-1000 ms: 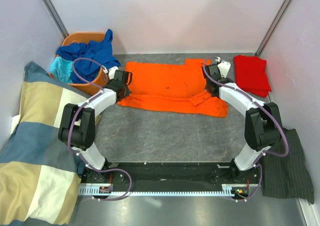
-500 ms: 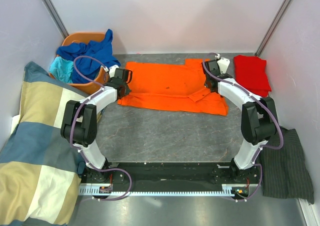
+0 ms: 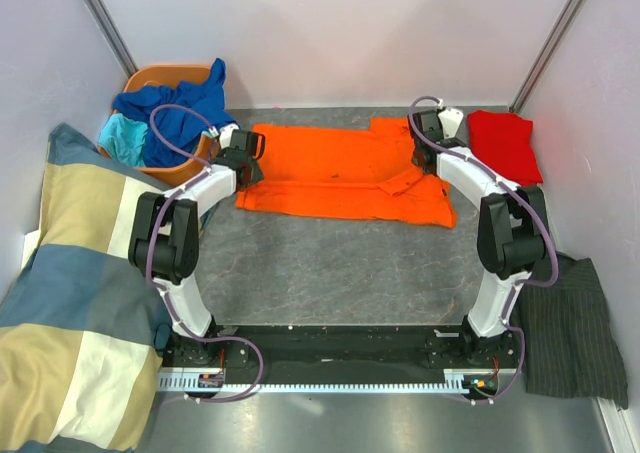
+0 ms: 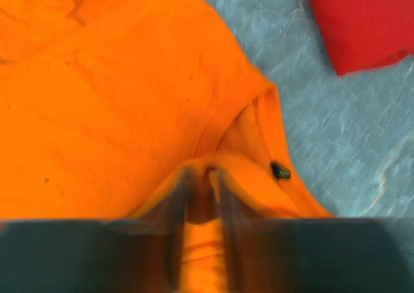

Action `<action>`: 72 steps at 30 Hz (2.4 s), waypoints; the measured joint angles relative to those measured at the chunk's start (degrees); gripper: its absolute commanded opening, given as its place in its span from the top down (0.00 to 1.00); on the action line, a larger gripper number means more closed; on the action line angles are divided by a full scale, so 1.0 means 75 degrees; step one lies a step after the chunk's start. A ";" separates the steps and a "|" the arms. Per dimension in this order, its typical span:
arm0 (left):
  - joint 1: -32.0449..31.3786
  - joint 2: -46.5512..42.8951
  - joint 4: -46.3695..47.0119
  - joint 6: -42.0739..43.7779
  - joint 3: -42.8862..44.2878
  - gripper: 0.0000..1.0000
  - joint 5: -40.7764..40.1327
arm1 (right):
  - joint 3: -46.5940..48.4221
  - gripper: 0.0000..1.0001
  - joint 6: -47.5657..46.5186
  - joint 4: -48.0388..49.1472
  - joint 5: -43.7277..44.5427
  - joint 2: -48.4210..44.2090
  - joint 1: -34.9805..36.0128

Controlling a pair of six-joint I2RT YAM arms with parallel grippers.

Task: Fold and stack the t-shirts
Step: Fold the flattened tshirt in 1/3 of the way

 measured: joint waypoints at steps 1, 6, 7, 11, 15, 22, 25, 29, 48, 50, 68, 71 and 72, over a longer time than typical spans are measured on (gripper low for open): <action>0.0015 0.0061 -0.0058 0.0067 0.0128 0.00 -0.0055 | 0.0114 0.34 -0.0009 -0.0026 -0.0006 0.0061 -0.0050; 0.0163 0.0143 -0.0318 0.0265 0.1087 0.00 -0.0495 | 0.0737 0.07 -0.0323 -0.0035 0.0154 0.0160 -0.0405; 0.0207 0.0119 -0.0315 0.0341 0.1349 0.00 -0.0612 | 0.0831 0.07 -0.0385 -0.0009 0.0221 0.0140 -0.0469; 0.0315 -0.0388 -0.0283 0.0533 0.1647 0.00 -0.0889 | 0.0819 0.05 -0.0525 0.0050 0.0393 -0.0239 -0.0647; 0.0347 -0.1425 -0.0105 0.0548 0.1230 0.00 -0.0868 | 0.0099 0.04 -0.0510 0.0224 0.0265 -0.1032 -0.0653; 0.0323 -0.2436 0.0373 0.0286 -0.1032 0.00 0.0085 | -0.1256 0.02 -0.0455 0.0323 -0.0507 -0.1629 -0.0522; 0.0178 -0.2407 0.0449 0.0146 -0.1909 0.00 0.0525 | -0.1588 0.02 -0.0463 0.0306 -0.0889 -0.1635 -0.0341; -0.0201 -0.2343 0.0603 0.0015 -0.2349 0.00 0.0912 | -0.1728 0.02 -0.0469 0.0335 -0.1355 -0.1644 0.0061; -0.1070 -0.0586 0.1635 -0.0163 -0.1737 0.00 0.1448 | -0.1967 0.02 -0.0466 0.1160 -0.3171 -0.0431 0.0562; -0.1070 -0.0522 0.1635 -0.0163 -0.1737 0.00 0.1448 | -0.1967 0.02 -0.0458 0.1174 -0.3296 -0.0373 0.0562; -0.1096 -0.0498 0.1926 -0.0166 -0.2011 0.00 0.1110 | -0.1926 0.02 -0.0388 0.1335 -0.3791 -0.0055 0.0562; -0.1105 -0.0498 0.1985 -0.0169 -0.2040 0.00 0.1070 | -0.1778 0.02 -0.0391 0.1338 -0.3815 0.0058 0.0562; -0.1105 -0.0498 0.2002 -0.0172 -0.2049 0.00 0.1064 | -0.1719 0.02 -0.0391 0.1335 -0.3821 0.0105 0.0562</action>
